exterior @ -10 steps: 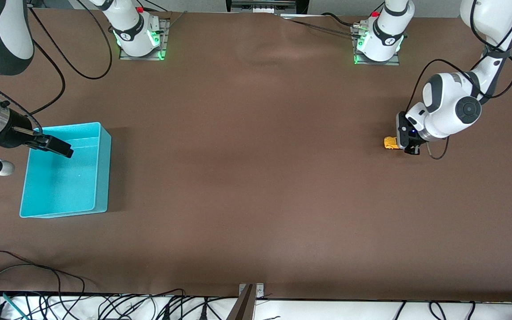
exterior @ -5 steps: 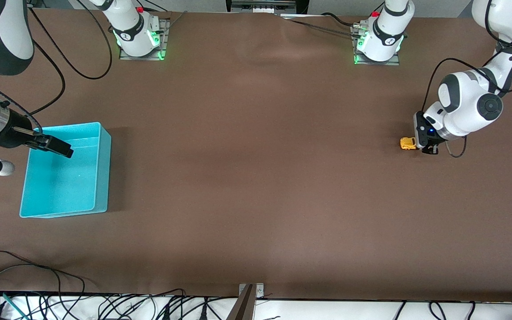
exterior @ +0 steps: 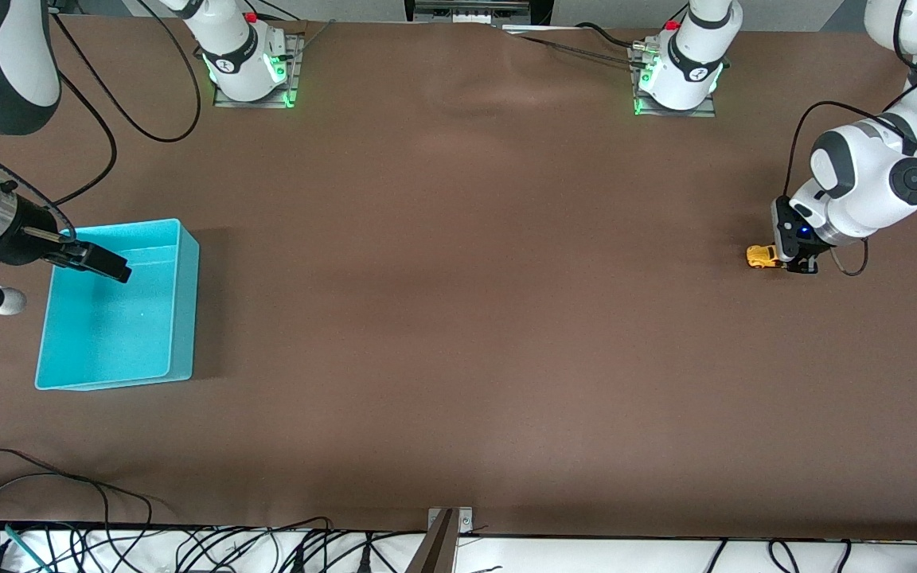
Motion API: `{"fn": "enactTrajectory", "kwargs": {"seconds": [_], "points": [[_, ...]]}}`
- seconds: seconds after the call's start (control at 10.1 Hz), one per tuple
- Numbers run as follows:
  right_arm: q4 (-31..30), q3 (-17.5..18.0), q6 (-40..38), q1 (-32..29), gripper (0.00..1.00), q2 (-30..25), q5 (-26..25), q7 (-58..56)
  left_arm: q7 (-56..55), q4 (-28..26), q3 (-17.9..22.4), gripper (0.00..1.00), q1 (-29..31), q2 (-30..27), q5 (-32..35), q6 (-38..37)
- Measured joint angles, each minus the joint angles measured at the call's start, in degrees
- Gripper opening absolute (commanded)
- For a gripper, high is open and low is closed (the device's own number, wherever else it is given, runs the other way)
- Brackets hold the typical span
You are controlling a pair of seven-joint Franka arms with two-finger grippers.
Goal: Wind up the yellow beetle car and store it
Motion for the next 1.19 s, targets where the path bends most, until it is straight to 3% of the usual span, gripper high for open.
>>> {"fn": "enactTrajectory", "kwargs": {"seconds": [0.1,0.3,0.5,0.6,0.69,1.19], "points": [[0.0,0.0,0.0,0.0,1.0,0.0,0.0,0.0,0.0,0.0,0.0,0.01,0.0,0.0,0.0,0.0],[0.0,0.0,0.0,0.0,1.0,0.0,0.0,0.0,-0.01,0.02,0.0,0.29,0.0,0.01,0.0,0.0],[0.0,0.0,0.0,0.0,1.0,0.01,0.0,0.0,-0.01,0.02,0.01,0.44,-0.04,0.01,0.0,0.0],[0.0,0.0,0.0,0.0,1.0,0.01,0.0,0.0,-0.01,0.01,0.01,0.77,-0.06,0.02,0.0,-0.01],[0.0,0.0,0.0,0.0,1.0,0.01,0.0,0.0,-0.01,0.03,0.01,1.0,-0.1,0.06,0.0,0.0],[0.0,0.0,0.0,0.0,1.0,0.01,0.0,0.0,-2.18,0.0,-0.46,1.0,-0.59,3.42,-0.07,0.63]]}}
